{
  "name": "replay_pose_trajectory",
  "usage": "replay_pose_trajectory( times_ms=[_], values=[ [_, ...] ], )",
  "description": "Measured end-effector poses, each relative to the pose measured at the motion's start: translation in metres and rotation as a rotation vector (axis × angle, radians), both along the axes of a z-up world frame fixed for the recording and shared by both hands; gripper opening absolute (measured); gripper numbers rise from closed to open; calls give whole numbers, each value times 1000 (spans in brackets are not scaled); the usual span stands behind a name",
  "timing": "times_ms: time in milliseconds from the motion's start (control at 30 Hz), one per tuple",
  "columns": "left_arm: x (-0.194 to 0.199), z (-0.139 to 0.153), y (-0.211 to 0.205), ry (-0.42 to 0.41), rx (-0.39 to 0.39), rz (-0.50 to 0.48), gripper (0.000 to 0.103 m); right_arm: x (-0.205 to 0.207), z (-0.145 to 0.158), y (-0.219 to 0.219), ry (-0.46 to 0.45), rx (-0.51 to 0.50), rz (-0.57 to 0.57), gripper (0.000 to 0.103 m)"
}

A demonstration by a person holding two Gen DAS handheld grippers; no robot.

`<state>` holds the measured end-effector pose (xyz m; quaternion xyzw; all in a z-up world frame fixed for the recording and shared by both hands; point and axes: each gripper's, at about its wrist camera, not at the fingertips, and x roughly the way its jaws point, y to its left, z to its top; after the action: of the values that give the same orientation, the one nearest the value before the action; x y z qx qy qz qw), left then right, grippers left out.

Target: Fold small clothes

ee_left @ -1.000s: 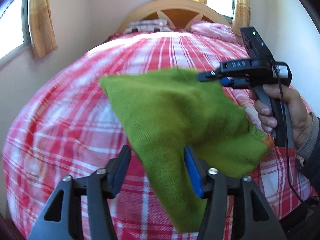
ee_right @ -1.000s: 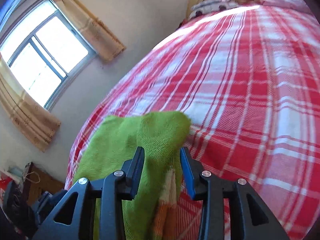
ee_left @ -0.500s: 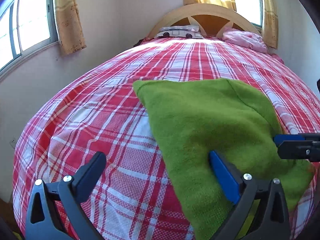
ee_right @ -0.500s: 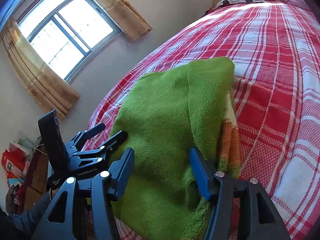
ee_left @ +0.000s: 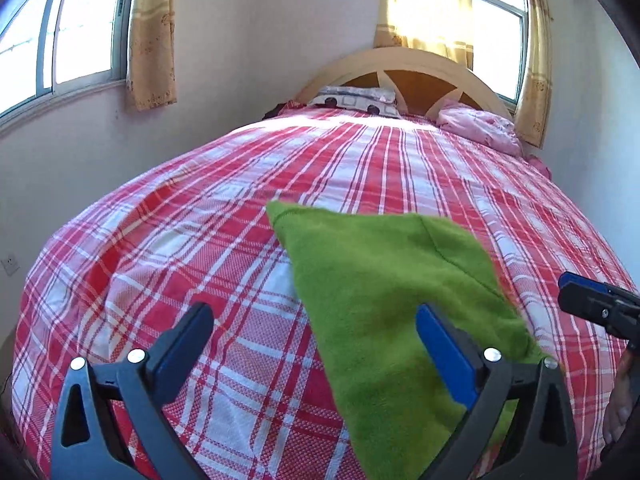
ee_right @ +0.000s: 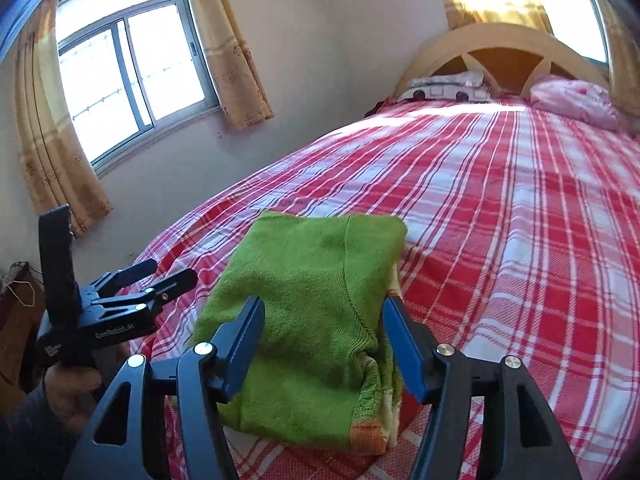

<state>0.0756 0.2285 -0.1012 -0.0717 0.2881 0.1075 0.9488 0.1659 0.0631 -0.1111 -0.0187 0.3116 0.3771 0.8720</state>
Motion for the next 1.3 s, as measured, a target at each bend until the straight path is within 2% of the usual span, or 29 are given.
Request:
replay_pose_trajectory(
  times_ms=[167, 367, 1300],
  values=[
    [-11, 28, -6, -64, -2, -19, 103, -22, 20, -10, -91, 11, -39, 63],
    [-18, 41, -9, -96, 2, -27, 103, -28, 32, -19, -121, 31, -60, 64],
    [-23, 45, -19, -110, 12, -47, 103, -36, 30, -24, -120, 36, -66, 64]
  ],
)
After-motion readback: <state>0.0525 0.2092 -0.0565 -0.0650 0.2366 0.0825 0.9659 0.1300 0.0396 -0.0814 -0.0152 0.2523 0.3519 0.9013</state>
